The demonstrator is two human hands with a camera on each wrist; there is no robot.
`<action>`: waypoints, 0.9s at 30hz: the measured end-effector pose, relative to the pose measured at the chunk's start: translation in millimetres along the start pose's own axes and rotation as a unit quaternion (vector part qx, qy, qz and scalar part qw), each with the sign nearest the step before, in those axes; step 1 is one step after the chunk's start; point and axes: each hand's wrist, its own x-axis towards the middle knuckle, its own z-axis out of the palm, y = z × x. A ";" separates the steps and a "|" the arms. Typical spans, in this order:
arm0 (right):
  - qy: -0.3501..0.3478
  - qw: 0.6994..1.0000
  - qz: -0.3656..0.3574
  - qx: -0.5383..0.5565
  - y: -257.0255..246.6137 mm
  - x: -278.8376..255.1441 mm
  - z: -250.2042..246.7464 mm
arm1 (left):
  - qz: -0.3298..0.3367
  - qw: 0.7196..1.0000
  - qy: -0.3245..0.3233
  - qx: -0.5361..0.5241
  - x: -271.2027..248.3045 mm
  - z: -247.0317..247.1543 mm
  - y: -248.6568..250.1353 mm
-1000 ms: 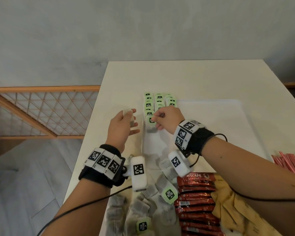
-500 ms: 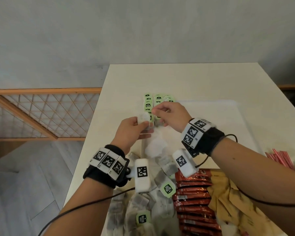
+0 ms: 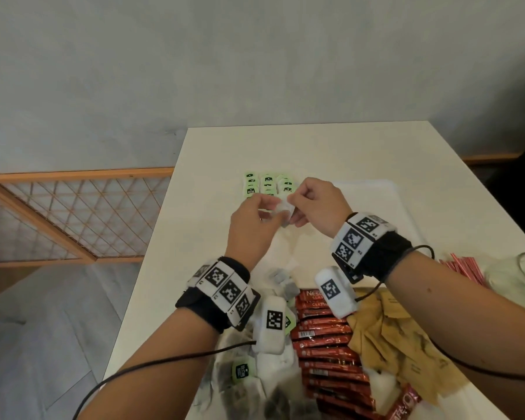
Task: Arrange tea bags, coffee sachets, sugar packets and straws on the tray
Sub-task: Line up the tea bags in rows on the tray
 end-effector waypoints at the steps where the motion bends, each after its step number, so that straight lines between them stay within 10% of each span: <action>1: 0.003 1.000 -0.005 -0.018 -0.8 -0.9 -1.2 | 0.009 1.000 -0.015 0.016 -2.2 3.2 1.7; 8: -0.014 1.000 -0.004 0.003 2.4 -2.2 -5.5 | 0.039 0.996 0.010 0.075 1.5 7.6 1.3; 15: -0.067 0.996 0.030 -0.045 31.0 10.3 -1.7 | -0.069 0.996 -0.061 0.007 5.3 2.5 -15.9; 21: -0.151 0.981 0.087 -0.081 50.5 22.5 12.1 | -0.068 0.972 -0.073 0.213 16.0 -16.1 -45.5; 27: -0.083 0.989 0.070 -0.103 51.2 46.8 26.1 | -0.091 0.939 -0.100 0.315 49.3 -31.0 -52.6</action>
